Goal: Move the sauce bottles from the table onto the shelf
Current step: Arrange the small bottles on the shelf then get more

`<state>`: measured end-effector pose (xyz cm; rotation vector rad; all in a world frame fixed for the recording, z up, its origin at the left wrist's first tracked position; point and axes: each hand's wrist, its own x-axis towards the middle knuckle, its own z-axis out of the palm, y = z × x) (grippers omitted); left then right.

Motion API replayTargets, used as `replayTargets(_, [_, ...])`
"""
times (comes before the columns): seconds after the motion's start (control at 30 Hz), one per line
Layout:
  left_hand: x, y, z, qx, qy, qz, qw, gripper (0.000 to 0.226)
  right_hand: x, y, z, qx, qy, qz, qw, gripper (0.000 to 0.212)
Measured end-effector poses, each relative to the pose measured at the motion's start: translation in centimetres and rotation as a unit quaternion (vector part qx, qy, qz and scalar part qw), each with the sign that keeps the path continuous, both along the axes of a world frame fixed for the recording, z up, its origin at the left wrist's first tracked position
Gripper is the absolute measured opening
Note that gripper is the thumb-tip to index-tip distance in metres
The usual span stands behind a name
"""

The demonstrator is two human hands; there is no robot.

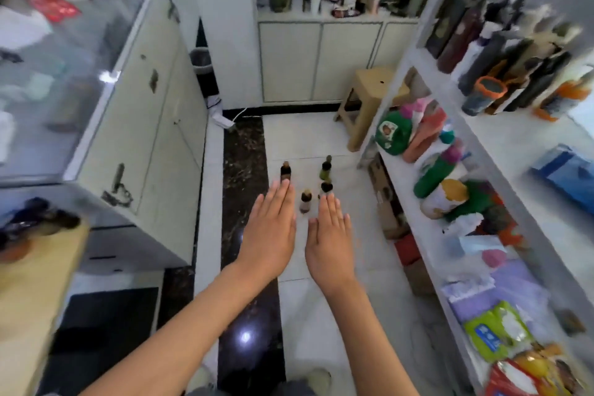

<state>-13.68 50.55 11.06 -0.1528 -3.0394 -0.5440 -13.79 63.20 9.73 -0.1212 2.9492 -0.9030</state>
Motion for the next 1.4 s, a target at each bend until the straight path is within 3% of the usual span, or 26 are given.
replayTargets(0.33, [9.1, -23.6, -2.8, 0.061, -0.027, 0.220, 0.973, 0.052, 3.4, -26.1, -0.9, -0.010, -0.021, 0.216, 0.976, 0.051])
replayTargets(0.63, [16.2, -39.1, -5.0, 0.111, -0.036, 0.383, 0.916, 0.053, 7.9, -43.2, -2.5, -0.045, -0.061, 0.348, 0.934, 0.051])
replayTargets(1.1, [18.2, -47.8, -8.6, 0.271, -0.019, 0.526, 0.806, 0.055, 8.0, -54.2, -7.9, -0.022, -0.190, 0.393, 0.900, 0.049])
replayTargets(1.3, [15.4, -52.6, -9.3, 0.289, -0.001, 0.581, 0.761, 0.052, 4.9, -58.7, -11.2, -0.025, -0.216, 0.402, 0.889, 0.046])
replayTargets(1.4, [14.7, -55.2, -10.1, 0.274, -0.021, 0.593, 0.757, 0.049, 3.4, -60.6, -13.2, -0.022, -0.225, 0.386, 0.894, 0.048])
